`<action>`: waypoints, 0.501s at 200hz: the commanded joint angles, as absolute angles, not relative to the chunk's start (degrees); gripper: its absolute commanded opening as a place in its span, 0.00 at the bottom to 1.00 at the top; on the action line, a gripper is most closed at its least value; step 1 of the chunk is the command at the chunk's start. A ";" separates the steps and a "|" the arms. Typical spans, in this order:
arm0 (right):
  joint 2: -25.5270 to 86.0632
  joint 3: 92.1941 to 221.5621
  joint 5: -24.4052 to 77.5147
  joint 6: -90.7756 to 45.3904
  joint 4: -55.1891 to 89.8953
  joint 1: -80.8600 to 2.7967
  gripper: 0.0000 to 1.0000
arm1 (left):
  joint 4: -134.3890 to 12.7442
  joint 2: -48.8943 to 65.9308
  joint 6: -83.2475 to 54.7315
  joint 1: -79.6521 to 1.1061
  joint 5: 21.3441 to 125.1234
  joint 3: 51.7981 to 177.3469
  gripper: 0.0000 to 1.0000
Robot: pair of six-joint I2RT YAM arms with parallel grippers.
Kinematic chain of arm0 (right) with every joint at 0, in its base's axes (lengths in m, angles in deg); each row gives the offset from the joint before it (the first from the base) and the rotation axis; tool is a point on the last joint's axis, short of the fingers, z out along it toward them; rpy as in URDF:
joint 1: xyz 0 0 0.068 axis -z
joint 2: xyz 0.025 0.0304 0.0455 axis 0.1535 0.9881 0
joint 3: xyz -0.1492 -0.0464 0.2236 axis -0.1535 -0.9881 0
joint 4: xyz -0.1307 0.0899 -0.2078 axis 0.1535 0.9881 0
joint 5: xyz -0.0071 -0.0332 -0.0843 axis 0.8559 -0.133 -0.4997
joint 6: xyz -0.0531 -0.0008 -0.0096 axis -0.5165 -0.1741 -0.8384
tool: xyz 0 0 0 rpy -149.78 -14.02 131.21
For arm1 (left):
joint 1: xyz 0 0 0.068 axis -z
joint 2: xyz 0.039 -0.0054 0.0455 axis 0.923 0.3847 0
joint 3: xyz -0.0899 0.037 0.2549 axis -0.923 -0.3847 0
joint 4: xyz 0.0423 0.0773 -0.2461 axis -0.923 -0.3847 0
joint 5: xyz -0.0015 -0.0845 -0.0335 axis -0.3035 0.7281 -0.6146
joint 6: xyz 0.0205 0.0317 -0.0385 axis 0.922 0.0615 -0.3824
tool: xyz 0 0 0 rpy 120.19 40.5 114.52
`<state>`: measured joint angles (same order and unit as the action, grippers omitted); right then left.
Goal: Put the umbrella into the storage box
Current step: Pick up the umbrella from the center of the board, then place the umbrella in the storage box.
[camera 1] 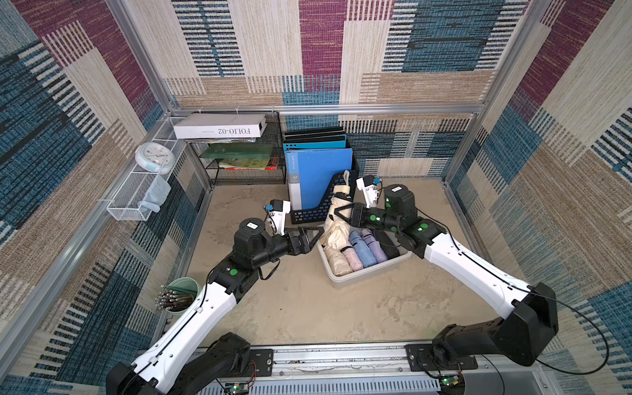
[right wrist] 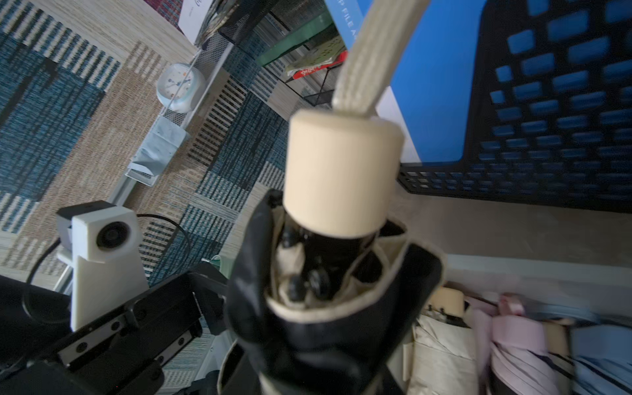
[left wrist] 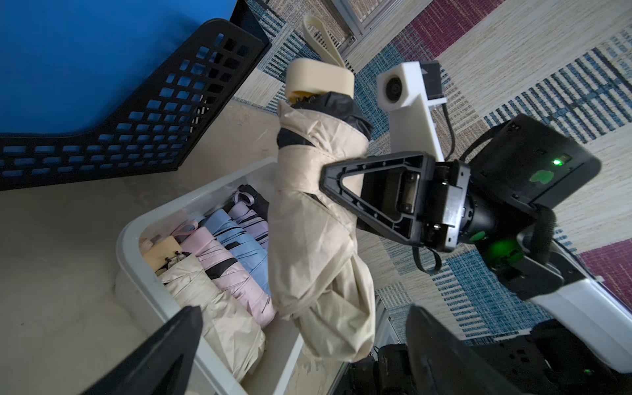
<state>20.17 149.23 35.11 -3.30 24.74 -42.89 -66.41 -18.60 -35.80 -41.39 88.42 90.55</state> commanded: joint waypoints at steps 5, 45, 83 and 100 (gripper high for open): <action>16.34 147.53 29.08 -14.04 34.36 -41.49 0.20 | -69.81 -18.97 -33.81 -41.36 84.42 90.79 0.97; 14.53 147.98 24.79 -20.26 44.90 -40.33 0.18 | -78.65 -17.30 -31.73 -41.36 73.50 92.43 0.95; 18.53 149.68 32.52 -18.76 46.52 -40.71 0.18 | -87.52 -13.92 -32.68 -41.44 63.33 93.84 0.94; 21.30 150.79 34.44 -18.70 46.92 -41.56 0.18 | -90.29 -12.82 -34.40 -41.53 60.69 94.03 0.93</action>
